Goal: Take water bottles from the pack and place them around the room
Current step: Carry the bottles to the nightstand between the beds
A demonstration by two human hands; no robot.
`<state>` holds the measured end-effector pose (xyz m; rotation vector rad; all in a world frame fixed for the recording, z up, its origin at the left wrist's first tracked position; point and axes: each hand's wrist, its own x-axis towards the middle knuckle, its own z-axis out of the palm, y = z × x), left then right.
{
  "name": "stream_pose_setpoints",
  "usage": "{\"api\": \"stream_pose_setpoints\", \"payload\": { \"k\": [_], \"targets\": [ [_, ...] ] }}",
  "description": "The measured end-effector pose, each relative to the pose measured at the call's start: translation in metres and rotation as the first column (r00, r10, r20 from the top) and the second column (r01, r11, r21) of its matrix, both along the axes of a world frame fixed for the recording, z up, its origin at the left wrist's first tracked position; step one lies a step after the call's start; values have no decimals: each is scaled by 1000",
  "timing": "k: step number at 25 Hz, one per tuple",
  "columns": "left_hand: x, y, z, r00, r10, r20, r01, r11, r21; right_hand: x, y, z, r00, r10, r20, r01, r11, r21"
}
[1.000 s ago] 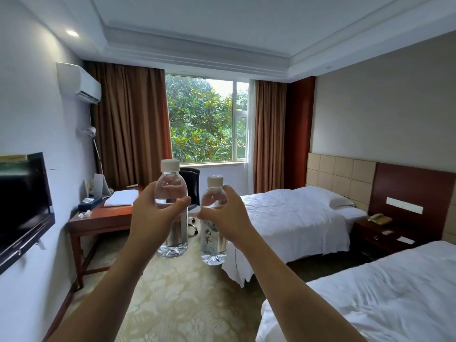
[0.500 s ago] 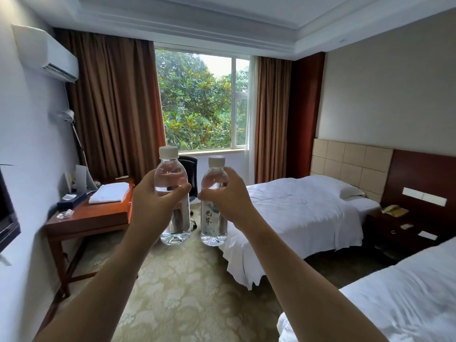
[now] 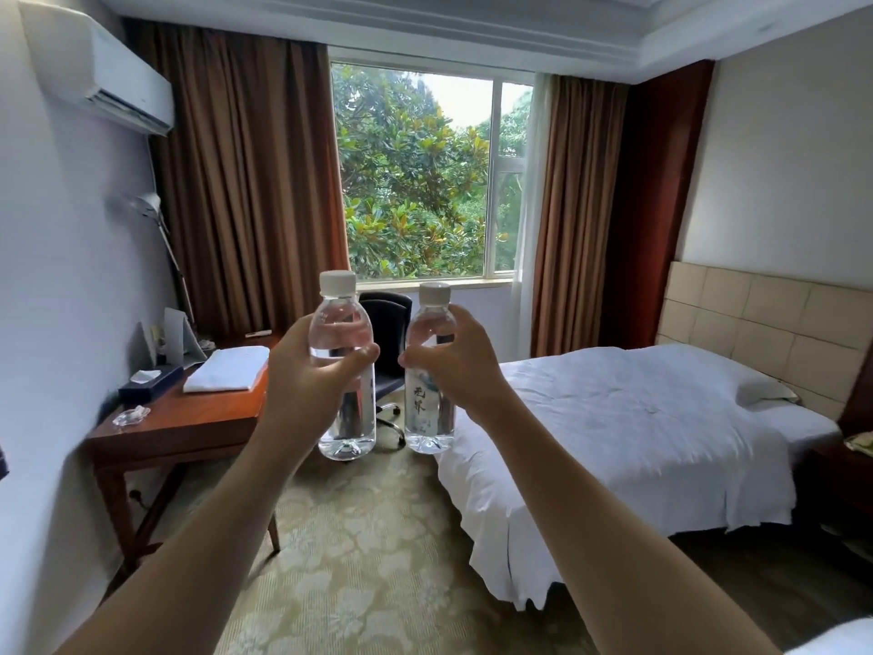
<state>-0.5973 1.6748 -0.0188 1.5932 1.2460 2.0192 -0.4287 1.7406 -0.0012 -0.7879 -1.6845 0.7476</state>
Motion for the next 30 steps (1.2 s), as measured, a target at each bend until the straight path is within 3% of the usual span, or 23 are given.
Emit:
{"api": "stream_pose_setpoints", "payload": {
  "k": [12, 17, 25, 30],
  "targets": [
    [-143, 269, -5, 998, -49, -25, 50, 997, 57, -143, 262, -7, 998, -53, -20, 52, 997, -52],
    [-176, 376, 5, 997, -61, -50, 64, 996, 56, -163, 346, 0, 989, -125, -79, 120, 990, -69],
    [-65, 486, -1, 972, -228, -47, 229, 973, 21, -44, 410, -7, 936, -341, -91, 332, 938, -102],
    [66, 519, -6, 898, -439, 7, 439, 898, 13, 72, 395, -14, 816, -575, -59, 567, 816, -110]
  ]
}}
